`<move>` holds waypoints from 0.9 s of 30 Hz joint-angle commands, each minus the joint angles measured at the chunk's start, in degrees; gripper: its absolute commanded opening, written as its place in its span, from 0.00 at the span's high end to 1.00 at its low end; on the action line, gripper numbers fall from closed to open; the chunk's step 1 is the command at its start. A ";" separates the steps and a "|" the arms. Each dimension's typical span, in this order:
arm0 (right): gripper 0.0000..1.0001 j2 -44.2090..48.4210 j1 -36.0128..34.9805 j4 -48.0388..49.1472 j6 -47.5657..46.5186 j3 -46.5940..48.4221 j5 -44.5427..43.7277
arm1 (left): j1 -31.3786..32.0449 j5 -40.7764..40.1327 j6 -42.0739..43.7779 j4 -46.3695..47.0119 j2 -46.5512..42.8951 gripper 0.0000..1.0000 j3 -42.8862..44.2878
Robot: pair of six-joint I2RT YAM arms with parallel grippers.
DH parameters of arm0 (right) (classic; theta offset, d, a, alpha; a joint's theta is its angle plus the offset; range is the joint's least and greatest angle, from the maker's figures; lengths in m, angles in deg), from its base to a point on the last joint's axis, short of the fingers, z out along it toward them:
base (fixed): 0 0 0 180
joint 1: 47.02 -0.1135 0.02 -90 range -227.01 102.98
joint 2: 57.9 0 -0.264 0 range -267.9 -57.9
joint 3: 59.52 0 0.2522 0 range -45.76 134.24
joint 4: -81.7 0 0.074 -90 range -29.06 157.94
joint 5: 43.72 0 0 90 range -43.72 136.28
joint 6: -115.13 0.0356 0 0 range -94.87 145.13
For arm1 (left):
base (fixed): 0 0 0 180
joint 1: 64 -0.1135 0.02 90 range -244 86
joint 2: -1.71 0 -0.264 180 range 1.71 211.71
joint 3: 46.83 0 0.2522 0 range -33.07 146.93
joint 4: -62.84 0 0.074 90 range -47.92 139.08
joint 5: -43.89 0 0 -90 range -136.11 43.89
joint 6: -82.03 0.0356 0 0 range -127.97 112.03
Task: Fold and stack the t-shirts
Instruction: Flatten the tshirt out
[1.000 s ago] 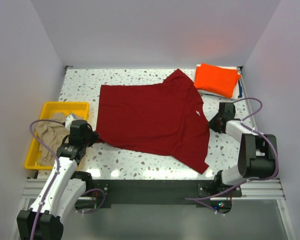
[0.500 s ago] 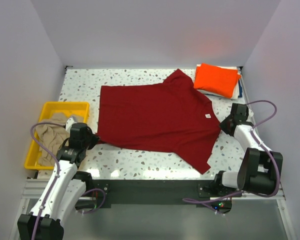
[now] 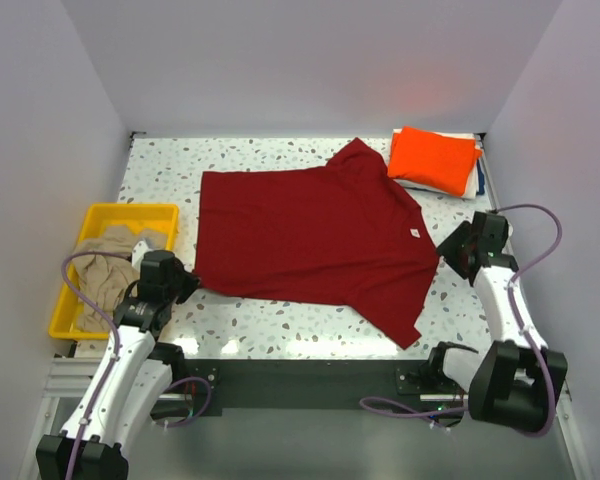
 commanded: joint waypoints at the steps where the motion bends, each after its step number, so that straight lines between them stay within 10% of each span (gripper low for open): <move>1: 0.46 7.21 0.01 -6.89 -1.74 -1.45 2.70 | 0.20 -0.10 -1.30 0.44 -1.40 1.00 -0.66; 27: 0.59 8.02 -1.04 -13.24 5.82 -14.54 12.54 | 0.20 -1.42 -1.56 5.10 2.47 1.00 0.93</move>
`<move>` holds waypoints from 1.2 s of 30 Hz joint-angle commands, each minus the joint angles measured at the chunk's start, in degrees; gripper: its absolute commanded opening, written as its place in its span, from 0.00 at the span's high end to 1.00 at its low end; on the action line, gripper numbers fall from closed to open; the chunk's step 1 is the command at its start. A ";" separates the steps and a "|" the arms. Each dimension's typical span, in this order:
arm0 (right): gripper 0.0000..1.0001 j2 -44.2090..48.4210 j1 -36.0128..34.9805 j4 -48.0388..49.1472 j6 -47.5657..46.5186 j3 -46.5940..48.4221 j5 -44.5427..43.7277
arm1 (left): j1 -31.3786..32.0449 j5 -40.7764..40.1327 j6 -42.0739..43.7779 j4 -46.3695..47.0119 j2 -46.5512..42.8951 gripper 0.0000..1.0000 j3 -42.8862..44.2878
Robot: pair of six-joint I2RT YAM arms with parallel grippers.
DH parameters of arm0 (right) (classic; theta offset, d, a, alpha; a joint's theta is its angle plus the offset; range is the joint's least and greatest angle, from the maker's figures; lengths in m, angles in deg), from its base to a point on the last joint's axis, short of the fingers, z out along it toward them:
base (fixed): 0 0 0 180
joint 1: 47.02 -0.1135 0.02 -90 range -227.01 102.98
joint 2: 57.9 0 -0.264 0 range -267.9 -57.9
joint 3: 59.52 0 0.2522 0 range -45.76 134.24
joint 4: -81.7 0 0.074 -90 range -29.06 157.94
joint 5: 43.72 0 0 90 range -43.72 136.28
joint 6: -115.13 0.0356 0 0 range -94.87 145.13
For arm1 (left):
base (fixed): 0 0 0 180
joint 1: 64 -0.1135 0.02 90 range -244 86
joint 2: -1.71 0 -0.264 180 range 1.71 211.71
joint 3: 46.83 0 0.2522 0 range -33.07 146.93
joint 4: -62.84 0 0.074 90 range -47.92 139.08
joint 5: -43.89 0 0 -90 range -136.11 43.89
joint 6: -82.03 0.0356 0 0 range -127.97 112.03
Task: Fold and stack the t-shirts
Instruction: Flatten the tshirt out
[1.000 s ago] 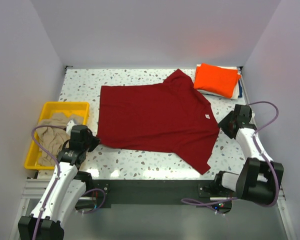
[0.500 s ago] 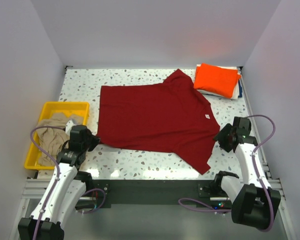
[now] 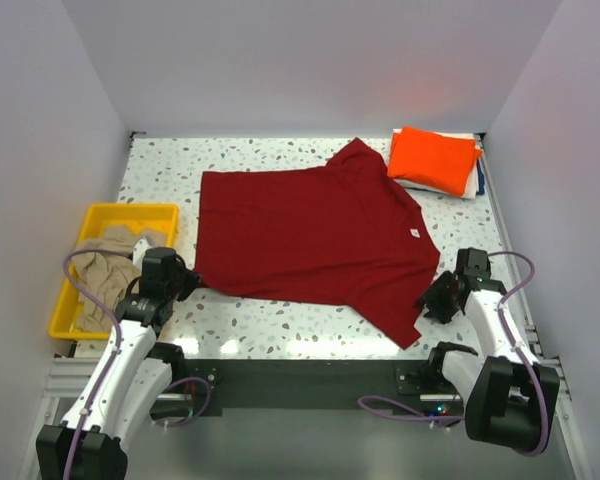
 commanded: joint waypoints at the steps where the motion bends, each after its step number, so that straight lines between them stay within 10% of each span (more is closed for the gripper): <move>1: 0.59 -1.84 -0.89 2.13 1.75 -1.74 2.36 | 0.20 -1.39 -0.27 2.43 0.08 1.00 1.01; 8: 0.61 -2.46 -1.24 3.01 1.93 -2.80 2.01 | 0.29 -2.54 -0.53 1.64 -0.36 1.00 0.84; 13: 0.93 -3.08 -1.24 -1.63 -0.70 2.20 -0.89 | 0.20 -3.41 -0.71 0.50 -0.62 1.00 0.40; 36: 0.96 -7.30 -1.07 -15.00 -1.06 13.90 -5.38 | 2.84 -2.45 -8.97 -7.40 -5.98 1.00 -5.49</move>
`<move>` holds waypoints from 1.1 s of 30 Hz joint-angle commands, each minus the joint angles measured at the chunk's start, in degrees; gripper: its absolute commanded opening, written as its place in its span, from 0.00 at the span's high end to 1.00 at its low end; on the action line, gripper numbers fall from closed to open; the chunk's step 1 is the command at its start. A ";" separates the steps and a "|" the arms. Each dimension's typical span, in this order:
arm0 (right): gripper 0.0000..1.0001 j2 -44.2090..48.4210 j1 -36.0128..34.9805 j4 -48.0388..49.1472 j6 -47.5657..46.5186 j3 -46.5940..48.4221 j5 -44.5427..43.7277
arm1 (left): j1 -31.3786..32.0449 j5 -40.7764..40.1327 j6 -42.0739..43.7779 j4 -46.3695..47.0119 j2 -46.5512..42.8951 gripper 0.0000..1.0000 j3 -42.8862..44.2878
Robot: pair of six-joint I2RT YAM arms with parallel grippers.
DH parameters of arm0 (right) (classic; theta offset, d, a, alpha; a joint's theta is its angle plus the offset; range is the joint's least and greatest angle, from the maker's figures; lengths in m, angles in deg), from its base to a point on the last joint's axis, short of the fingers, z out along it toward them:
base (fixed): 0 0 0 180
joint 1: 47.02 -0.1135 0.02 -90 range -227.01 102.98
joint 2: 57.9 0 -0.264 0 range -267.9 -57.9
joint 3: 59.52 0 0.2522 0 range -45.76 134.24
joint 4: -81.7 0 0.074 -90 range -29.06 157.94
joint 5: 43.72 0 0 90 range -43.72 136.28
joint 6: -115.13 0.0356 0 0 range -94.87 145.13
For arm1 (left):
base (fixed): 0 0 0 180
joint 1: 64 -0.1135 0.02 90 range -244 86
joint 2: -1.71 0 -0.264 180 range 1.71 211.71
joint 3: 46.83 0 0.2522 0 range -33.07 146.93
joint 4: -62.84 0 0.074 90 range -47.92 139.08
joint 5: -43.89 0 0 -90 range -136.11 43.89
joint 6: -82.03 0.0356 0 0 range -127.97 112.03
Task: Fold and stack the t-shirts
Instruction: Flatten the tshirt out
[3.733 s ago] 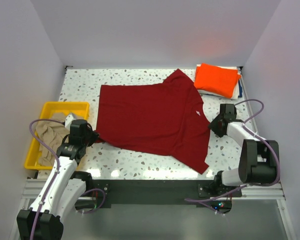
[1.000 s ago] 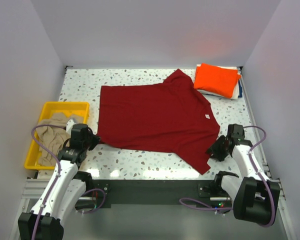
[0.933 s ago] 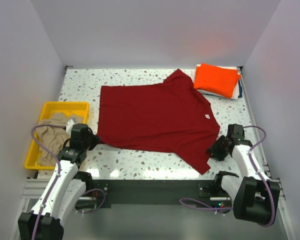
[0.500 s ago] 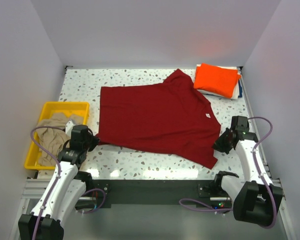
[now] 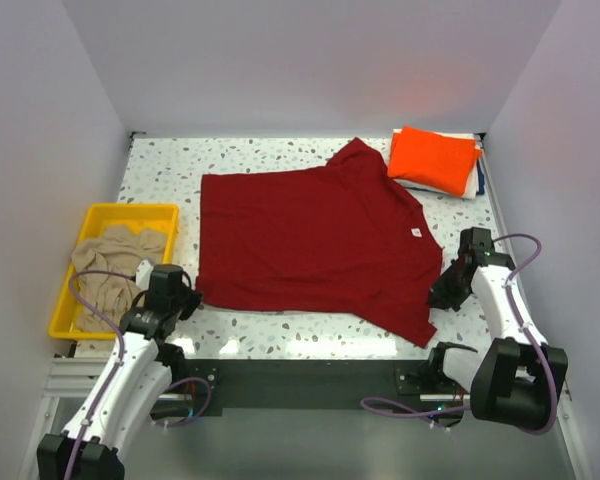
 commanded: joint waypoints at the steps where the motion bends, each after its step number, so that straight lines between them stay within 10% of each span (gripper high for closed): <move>1: 0.97 -0.04 0.02 -1.74 -0.95 1.47 -0.37 | 1.31 -0.18 -2.96 -2.82 -2.55 1.00 1.53; 12: 1.00 5.83 0.02 -3.49 -4.11 7.95 0.42 | 2.89 -3.24 -3.84 -13.10 -8.89 1.00 13.20; 33: 1.00 0.23 0.02 -5.53 -6.85 67.64 6.72 | 2.80 -12.22 9.52 -9.42 10.09 1.00 69.45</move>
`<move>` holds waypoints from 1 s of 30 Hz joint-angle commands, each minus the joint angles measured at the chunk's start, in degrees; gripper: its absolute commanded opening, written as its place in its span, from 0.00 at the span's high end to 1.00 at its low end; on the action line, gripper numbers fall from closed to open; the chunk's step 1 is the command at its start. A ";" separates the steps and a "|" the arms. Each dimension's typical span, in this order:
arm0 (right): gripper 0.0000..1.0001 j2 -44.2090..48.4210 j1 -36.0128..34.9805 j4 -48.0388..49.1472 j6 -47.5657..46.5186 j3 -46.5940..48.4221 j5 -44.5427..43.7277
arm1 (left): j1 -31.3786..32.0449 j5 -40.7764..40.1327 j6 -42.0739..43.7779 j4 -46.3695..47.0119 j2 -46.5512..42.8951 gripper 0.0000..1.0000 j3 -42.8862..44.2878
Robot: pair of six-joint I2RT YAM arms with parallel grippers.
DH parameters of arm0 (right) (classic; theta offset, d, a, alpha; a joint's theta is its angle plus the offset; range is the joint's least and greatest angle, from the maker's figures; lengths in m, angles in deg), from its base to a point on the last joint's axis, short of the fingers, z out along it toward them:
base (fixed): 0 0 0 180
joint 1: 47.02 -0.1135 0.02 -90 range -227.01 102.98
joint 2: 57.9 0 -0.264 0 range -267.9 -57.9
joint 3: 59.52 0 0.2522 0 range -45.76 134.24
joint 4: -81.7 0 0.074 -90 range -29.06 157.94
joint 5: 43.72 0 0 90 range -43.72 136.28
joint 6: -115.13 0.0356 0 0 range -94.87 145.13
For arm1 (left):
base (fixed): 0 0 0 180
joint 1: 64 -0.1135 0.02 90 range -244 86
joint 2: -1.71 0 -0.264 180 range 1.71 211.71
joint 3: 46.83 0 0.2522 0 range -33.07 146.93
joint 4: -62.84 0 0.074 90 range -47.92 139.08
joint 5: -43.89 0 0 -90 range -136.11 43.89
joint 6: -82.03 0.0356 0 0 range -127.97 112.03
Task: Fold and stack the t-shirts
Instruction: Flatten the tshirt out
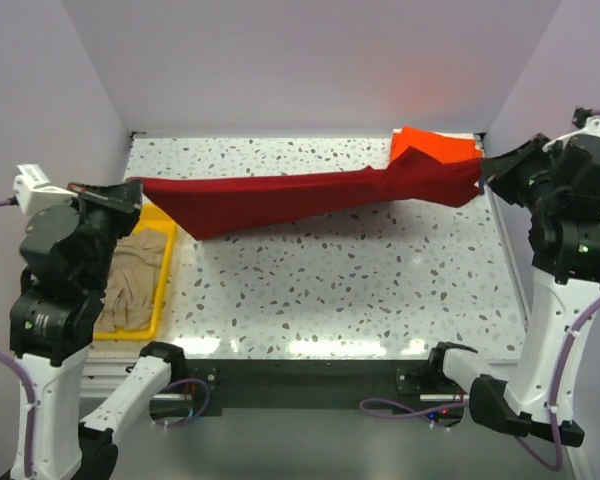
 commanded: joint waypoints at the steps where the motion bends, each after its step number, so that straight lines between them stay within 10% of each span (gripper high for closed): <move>1: 1.00 -1.28 0.05 2.02 0.39 6.90 2.68 | 0.22 -3.61 3.90 4.35 2.20 1.00 6.71; 15: 1.00 -25.09 -0.65 41.83 14.37 9.10 16.57 | -2.57 -5.90 12.96 31.14 29.51 1.00 14.45; 24: 1.00 -56.10 -5.40 50.09 16.30 54.09 13.33 | -14.01 12.30 8.91 40.48 58.78 1.00 43.42; 30: 1.00 -48.67 -5.40 62.50 15.70 39.90 6.82 | -16.91 15.38 9.88 42.76 59.72 1.00 50.77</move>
